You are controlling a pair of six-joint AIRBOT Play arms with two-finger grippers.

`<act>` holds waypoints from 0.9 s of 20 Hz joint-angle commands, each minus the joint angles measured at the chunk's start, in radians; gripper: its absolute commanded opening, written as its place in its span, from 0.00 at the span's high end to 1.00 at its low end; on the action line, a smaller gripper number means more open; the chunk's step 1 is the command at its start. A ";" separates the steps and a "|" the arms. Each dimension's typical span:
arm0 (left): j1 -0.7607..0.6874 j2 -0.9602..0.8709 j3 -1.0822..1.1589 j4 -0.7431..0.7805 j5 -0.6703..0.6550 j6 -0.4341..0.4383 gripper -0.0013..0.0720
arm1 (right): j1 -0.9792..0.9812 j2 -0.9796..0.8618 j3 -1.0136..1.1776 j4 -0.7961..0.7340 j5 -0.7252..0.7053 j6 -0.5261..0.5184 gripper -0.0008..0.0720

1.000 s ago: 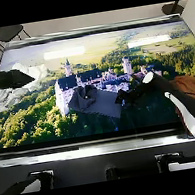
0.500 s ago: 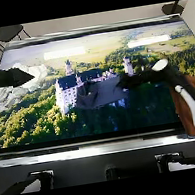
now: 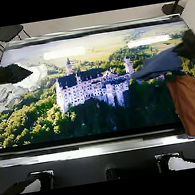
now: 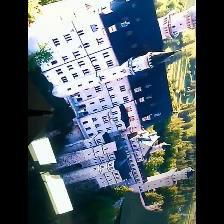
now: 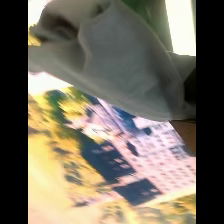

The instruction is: Fold the shirts.

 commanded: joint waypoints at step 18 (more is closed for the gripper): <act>-0.013 0.000 0.000 -0.010 0.007 0.030 0.94 | -0.455 0.084 0.007 -0.430 0.482 0.099 0.92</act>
